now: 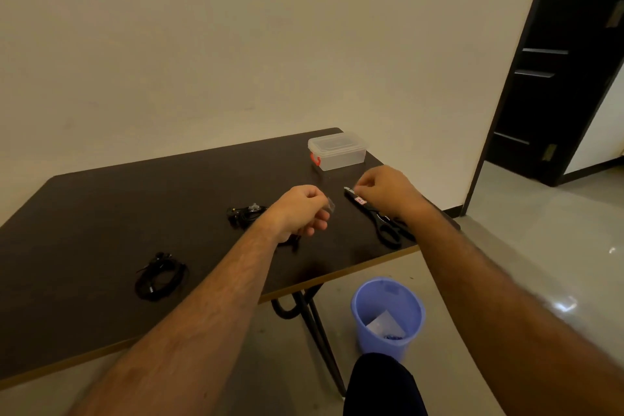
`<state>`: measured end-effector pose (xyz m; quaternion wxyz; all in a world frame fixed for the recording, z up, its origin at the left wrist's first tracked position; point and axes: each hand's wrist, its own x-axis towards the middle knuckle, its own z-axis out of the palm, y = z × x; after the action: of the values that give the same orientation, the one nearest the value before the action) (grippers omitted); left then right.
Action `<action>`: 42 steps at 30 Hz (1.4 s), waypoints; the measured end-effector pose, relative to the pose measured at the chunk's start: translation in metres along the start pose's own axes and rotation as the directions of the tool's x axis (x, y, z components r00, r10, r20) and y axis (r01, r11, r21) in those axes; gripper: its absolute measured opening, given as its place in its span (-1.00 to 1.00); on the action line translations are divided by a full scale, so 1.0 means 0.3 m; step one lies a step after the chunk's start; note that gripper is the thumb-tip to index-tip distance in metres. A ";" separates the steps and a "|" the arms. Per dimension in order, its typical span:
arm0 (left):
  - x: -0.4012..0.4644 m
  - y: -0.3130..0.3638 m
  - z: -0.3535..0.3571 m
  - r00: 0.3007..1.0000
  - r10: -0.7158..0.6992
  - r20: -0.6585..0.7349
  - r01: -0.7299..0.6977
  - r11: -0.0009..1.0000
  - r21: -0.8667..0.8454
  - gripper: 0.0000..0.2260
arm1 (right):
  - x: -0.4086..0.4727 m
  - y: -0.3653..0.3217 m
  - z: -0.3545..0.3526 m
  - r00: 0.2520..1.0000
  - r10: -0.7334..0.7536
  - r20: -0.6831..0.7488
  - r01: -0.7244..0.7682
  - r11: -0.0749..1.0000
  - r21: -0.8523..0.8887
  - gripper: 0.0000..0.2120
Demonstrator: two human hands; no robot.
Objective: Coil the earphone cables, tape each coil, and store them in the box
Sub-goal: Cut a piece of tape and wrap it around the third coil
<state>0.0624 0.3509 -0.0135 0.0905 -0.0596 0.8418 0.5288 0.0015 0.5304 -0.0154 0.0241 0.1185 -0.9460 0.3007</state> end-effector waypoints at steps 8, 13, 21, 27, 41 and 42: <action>-0.206 -0.060 -0.210 0.978 0.160 0.133 -0.173 0.981 0.090 -0.95 | -0.029 -0.139 0.134 0.745 -0.279 0.607 -0.343 0.619 0.706 -0.39; -0.351 -0.113 -0.369 0.966 0.243 0.092 -0.257 0.945 0.201 -0.87 | -0.072 -0.341 0.242 0.572 -0.523 0.632 -0.279 0.601 0.749 -0.59; -0.538 -0.168 -0.623 0.956 0.284 -0.079 -0.266 0.946 0.183 -0.92 | -0.110 -0.681 0.326 0.627 -0.579 0.521 -0.164 0.555 0.815 -0.92; -0.572 -0.251 -0.672 0.932 0.265 -0.245 -0.228 0.959 0.170 -0.80 | -0.145 -0.781 0.344 0.742 -0.562 0.366 -0.076 0.472 0.878 -0.88; -0.493 -0.402 -0.518 0.893 0.074 -0.445 -0.151 0.979 -0.140 -0.90 | -0.174 -0.710 0.382 0.933 -0.354 0.068 0.184 0.631 0.754 -0.91; -0.492 -0.414 -0.519 0.890 0.066 -0.450 -0.137 0.982 -0.126 -0.89 | -0.176 -0.700 0.389 0.942 -0.332 0.046 0.182 0.621 0.762 -0.91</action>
<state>0.2171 0.1576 -0.0248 -0.1367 -0.1413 0.7986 0.5689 0.1059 0.3081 0.0014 -0.0705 0.2793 -0.7089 0.6438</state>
